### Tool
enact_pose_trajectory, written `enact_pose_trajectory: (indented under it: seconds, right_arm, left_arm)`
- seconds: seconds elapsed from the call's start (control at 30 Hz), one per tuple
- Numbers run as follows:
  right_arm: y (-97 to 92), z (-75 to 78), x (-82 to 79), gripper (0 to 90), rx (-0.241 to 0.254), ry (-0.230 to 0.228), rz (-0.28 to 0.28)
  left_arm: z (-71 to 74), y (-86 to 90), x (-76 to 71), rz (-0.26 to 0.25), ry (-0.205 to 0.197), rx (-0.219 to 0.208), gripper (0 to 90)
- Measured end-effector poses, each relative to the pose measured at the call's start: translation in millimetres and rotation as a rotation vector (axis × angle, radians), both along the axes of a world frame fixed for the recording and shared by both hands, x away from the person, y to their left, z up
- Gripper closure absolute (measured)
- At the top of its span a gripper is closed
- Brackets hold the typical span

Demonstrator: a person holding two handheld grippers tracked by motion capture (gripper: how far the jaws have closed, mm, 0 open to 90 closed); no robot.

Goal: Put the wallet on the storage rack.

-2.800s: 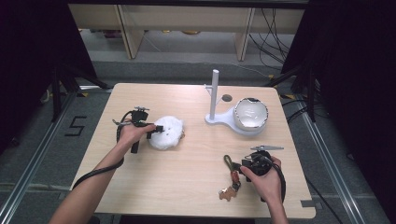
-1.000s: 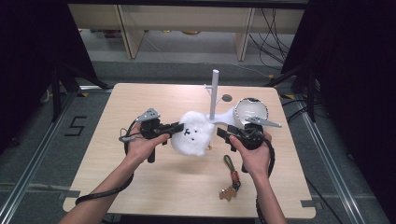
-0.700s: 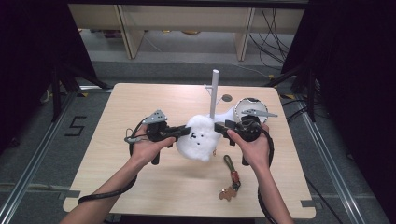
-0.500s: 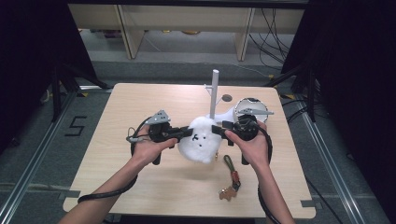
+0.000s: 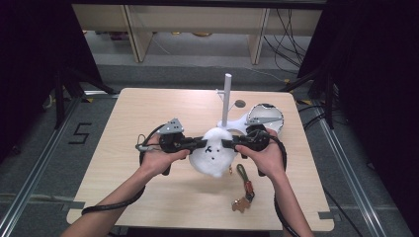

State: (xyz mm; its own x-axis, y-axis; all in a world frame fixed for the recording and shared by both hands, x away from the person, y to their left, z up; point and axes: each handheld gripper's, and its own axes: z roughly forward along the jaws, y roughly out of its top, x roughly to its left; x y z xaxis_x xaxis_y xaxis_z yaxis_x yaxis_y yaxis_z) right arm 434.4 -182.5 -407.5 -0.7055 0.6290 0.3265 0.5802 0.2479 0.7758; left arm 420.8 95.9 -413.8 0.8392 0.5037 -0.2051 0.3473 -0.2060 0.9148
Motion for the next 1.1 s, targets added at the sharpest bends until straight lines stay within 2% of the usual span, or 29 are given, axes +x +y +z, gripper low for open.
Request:
enact_pose_trajectory:
  seconds: [0.07, 0.1, 0.13, 0.17, 0.2, 0.23, 0.27, 0.3, 0.33, 0.37, 0.4, 0.43, 0.47, 0.5, 0.53, 0.57, 0.63, 0.67, 0.7, 0.77, 0.8, 0.9, 0.97, 1.0, 1.07, 1.1]
  right_arm:
    - [-0.3, 1.9, -2.6, 72.9, -0.031, -0.006, -0.003]
    - [0.4, 1.8, -3.2, 74.8, -0.024, -0.023, -0.008]
    - [0.0, 2.6, -4.0, 75.9, -0.019, -0.022, 0.009]
    - [-0.3, 4.1, -5.4, 76.9, -0.041, -0.036, -0.004]
    - [1.1, 5.6, -8.7, 77.7, -0.031, -0.025, -0.017]
    - [0.0, 6.2, -8.8, 78.2, -0.033, -0.061, -0.017]
    - [0.9, 7.8, -12.0, 78.5, -0.012, -0.054, -0.032]
    - [0.3, 7.7, -12.7, 78.8, -0.003, -0.087, -0.037]
    - [-2.4, 9.4, -13.4, 79.0, -0.027, -0.136, -0.043]
    - [-3.2, 10.8, -16.2, 79.1, -0.006, -0.141, -0.058]
    - [-3.4, 11.4, -18.8, 79.1, 0.017, -0.136, -0.079]
    - [-5.8, 12.9, -20.5, 79.1, 0.03, -0.153, -0.098]
    - [-9.3, 13.6, -19.8, 79.1, 0.041, -0.192, -0.106]
    - [-11.9, 15.6, -22.4, 79.1, 0.061, -0.187, -0.136]
    - [-15.7, 17.0, -22.3, 79.1, 0.069, -0.206, -0.143]
    - [-18.3, 18.9, -24.6, 79.1, 0.086, -0.201, -0.173]
    - [-26.1, 21.7, -23.7, 79.1, 0.096, -0.232, -0.196]
    - [-28.4, 23.3, -25.0, 79.1, 0.103, -0.23, -0.222]
    - [-32.3, 24.1, -23.9, 79.1, 0.102, -0.253, -0.227]
    - [-37.0, 25.9, -24.0, 79.1, 0.13, -0.264, -0.26]
    - [-40.7, 27.3, -23.9, 79.0, 0.116, -0.276, -0.273]
    - [-47.7, 28.7, -21.7, 79.0, 0.14, -0.3, -0.298]
    - [-53.1, 31.4, -22.1, 79.0, 0.14, -0.297, -0.324]
    - [-56.1, 31.6, -20.8, 79.0, 0.155, -0.318, -0.333]
    - [-60.1, 34.4, -21.8, 78.9, 0.176, -0.306, -0.357]
    - [-63.1, 34.9, -20.3, 78.9, 0.182, -0.329, -0.364]
  left_arm:
    - [0.2, 0.2, -0.4, -0.001, -0.008, 0.007, 83.2]
    - [0.3, 0.2, -0.4, -0.001, -0.012, 0.006, 83.1]
    - [0.4, 0.0, -0.4, 0.001, -0.016, 0.003, 83.0]
    - [0.5, 0.2, -0.1, 0.004, -0.029, 0.002, 82.6]
    - [0.5, 0.3, -0.1, 0.011, -0.044, -0.005, 82.0]
    - [0.8, 0.2, -0.1, 0.022, -0.06, -0.014, 80.7]
    - [1.4, 0.6, 0.0, 0.028, -0.077, -0.025, 78.6]
    - [2.5, 1.5, 0.4, 0.034, -0.093, -0.035, 74.8]
    - [4.4, 3.1, 0.6, 0.047, -0.107, -0.042, 70.5]
    - [5.5, 4.2, 0.7, 0.052, -0.117, -0.043, 62.9]
    - [6.9, 6.1, -0.1, 0.067, -0.13, -0.04, 59.1]
    - [8.0, 8.7, -0.8, 0.078, -0.147, -0.033, 54.8]
    - [9.1, 11.8, -1.6, 0.086, -0.158, -0.024, 52.3]
    - [9.6, 14.6, -2.4, 0.093, -0.167, -0.026, 49.9]
    - [10.7, 18.3, -3.7, 0.102, -0.174, -0.013, 48.5]
    - [11.7, 22.2, -4.7, 0.11, -0.184, -0.001, 47.2]
    - [13.0, 30.1, -6.6, 0.127, -0.195, 0.015, 45.2]
    - [13.5, 34.1, -7.3, 0.138, -0.2, 0.021, 44.7]
    - [13.8, 38.1, -7.7, 0.146, -0.205, 0.025, 44.2]
    - [14.8, 46.8, -9.1, 0.168, -0.211, 0.047, 43.5]
    - [14.8, 50.9, -9.6, 0.18, -0.212, 0.052, 43.2]
    - [14.9, 63.1, -11.3, 0.209, -0.218, 0.078, 42.9]
    - [14.7, 70.8, -12.6, 0.228, -0.223, 0.094, 42.7]
    - [14.4, 74.7, -13.4, 0.237, -0.225, 0.103, 42.5]
    - [13.8, 82.7, -15.5, 0.253, -0.228, 0.116, 42.2]
    - [13.4, 86.9, -15.8, 0.258, -0.247, 0.122, 42.1]
